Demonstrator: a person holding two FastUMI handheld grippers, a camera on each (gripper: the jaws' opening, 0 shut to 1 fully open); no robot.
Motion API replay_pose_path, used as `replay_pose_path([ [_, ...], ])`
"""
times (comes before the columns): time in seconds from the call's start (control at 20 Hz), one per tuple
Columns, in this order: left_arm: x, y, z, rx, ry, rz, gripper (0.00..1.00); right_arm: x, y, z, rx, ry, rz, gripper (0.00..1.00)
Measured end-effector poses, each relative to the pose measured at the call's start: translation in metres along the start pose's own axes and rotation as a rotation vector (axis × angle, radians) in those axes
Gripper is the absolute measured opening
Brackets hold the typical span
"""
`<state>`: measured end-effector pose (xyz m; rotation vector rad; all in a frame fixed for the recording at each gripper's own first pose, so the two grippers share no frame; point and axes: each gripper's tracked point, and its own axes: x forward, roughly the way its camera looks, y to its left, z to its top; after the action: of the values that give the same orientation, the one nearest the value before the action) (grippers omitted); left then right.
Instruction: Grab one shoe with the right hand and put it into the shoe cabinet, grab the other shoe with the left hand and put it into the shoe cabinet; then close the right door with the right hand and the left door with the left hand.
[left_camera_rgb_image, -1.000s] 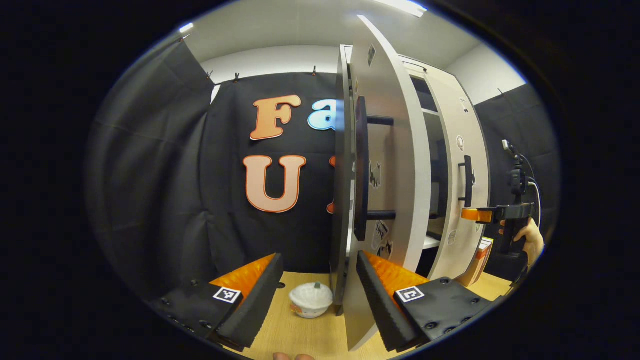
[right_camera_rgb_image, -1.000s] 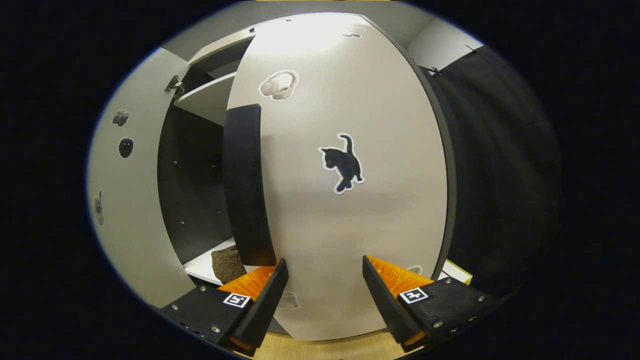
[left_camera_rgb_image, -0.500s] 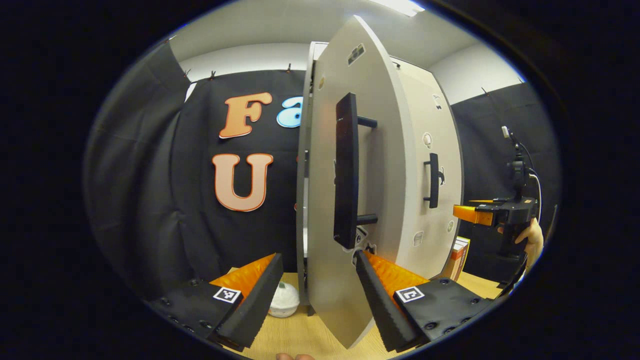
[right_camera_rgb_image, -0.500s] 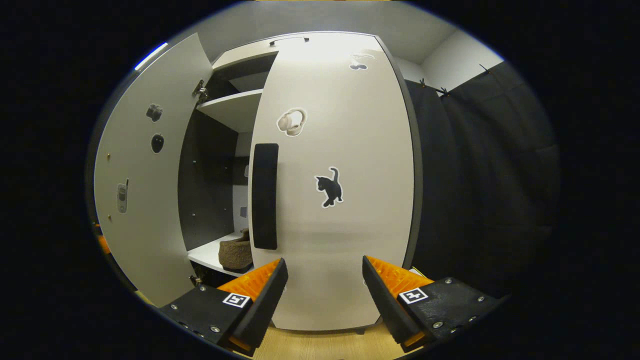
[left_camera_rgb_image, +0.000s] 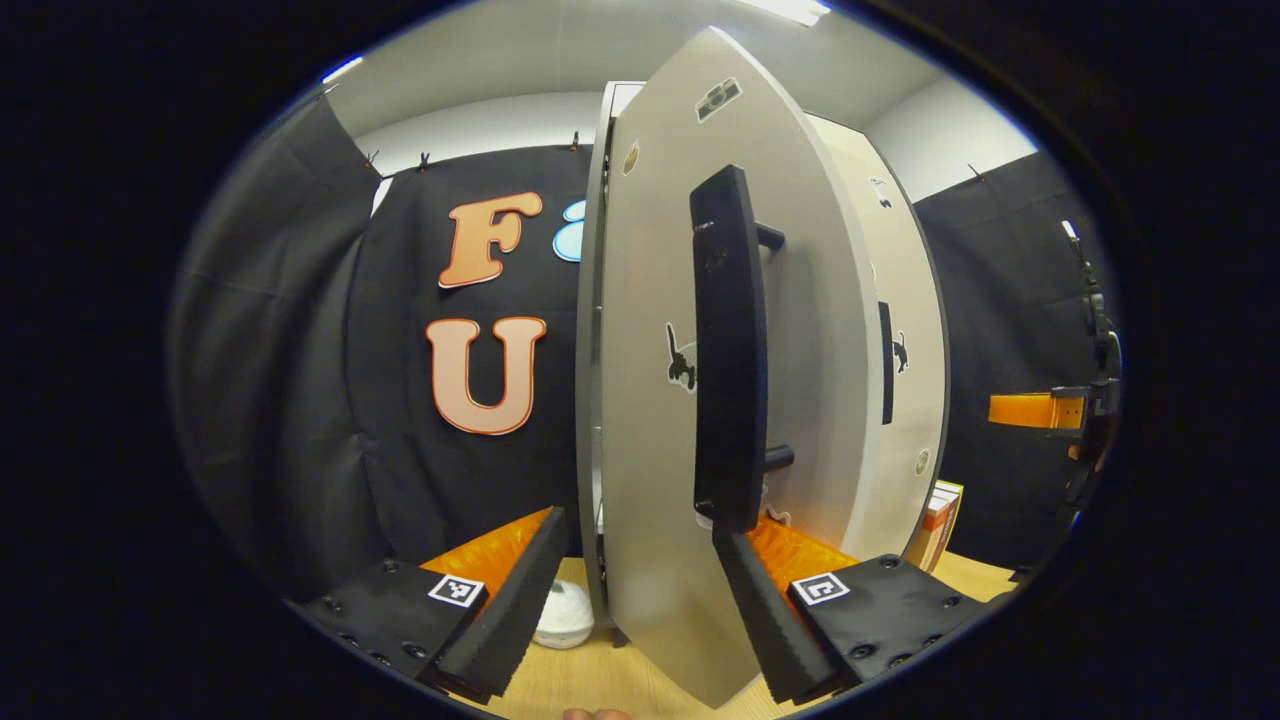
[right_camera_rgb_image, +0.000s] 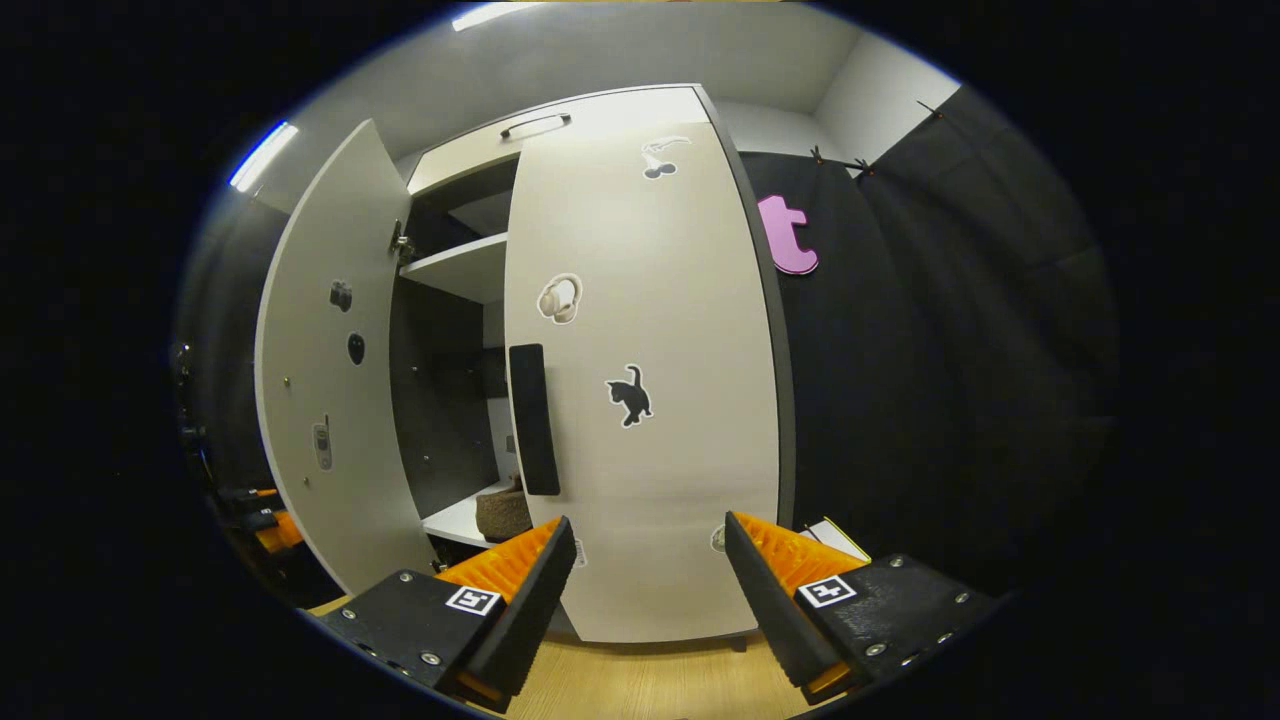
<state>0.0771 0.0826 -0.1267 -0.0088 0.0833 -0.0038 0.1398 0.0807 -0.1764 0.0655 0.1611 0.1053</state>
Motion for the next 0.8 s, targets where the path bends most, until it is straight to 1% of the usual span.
replay_pose_path([
  [0.05,0.002,-0.005,0.000,-0.005,0.003,-0.011,0.96,-0.003,-0.001,0.001,0.000,-0.004,0.000,0.93],
  [0.25,0.025,-0.032,-0.002,0.000,0.007,-0.058,0.96,-0.010,-0.008,0.004,-0.017,-0.021,-0.010,0.92],
  [0.35,0.043,-0.043,-0.011,-0.008,0.036,-0.081,0.96,-0.011,-0.015,0.003,-0.017,-0.025,-0.019,0.92],
  [0.4,0.053,-0.050,-0.019,-0.009,0.056,-0.081,0.94,-0.011,-0.020,0.002,-0.022,-0.028,-0.030,0.92],
  [0.6,0.083,-0.068,-0.038,-0.022,0.096,-0.083,0.95,-0.011,-0.036,0.001,-0.048,-0.032,-0.062,0.92],
  [0.65,0.089,-0.068,-0.041,-0.020,0.099,-0.076,0.95,-0.012,-0.039,0.001,-0.046,-0.033,-0.064,0.92],
  [0.7,0.089,-0.069,-0.043,-0.016,0.101,-0.064,0.97,-0.011,-0.041,0.001,-0.045,-0.035,-0.064,0.92],
  [0.8,0.093,-0.072,-0.036,-0.009,0.074,-0.069,0.94,-0.009,-0.046,0.002,-0.049,-0.040,-0.072,0.92],
])
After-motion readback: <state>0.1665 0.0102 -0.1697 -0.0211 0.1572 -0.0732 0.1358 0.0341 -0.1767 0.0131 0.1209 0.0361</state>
